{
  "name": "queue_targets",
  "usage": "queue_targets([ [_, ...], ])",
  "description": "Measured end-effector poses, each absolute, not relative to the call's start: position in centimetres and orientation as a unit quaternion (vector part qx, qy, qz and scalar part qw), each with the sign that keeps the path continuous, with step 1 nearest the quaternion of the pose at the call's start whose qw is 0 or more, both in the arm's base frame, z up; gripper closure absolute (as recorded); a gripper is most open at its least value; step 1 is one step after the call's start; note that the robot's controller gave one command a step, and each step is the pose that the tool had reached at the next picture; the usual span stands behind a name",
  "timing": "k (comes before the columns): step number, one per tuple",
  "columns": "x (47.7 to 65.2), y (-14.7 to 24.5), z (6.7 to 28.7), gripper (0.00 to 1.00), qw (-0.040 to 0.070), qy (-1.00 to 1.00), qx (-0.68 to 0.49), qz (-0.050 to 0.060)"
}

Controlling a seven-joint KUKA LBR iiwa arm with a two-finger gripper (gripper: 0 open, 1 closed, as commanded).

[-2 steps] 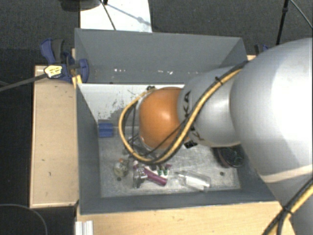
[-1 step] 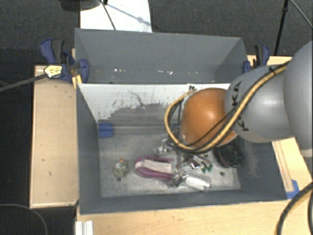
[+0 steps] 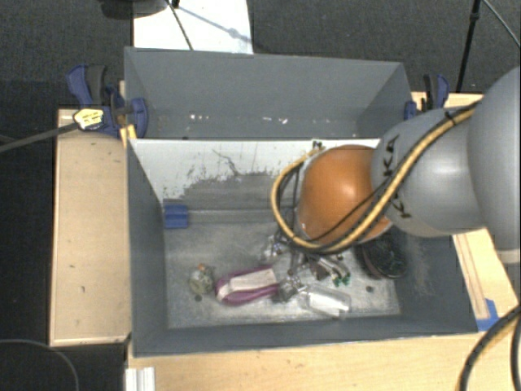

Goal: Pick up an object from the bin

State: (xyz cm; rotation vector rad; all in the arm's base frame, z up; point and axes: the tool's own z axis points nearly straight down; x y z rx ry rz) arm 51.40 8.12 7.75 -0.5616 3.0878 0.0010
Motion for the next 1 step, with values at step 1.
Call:
queue_targets([
  [1,57.61,4.6,28.09,1.0,0.005,0.934,-0.357,-0.001],
])
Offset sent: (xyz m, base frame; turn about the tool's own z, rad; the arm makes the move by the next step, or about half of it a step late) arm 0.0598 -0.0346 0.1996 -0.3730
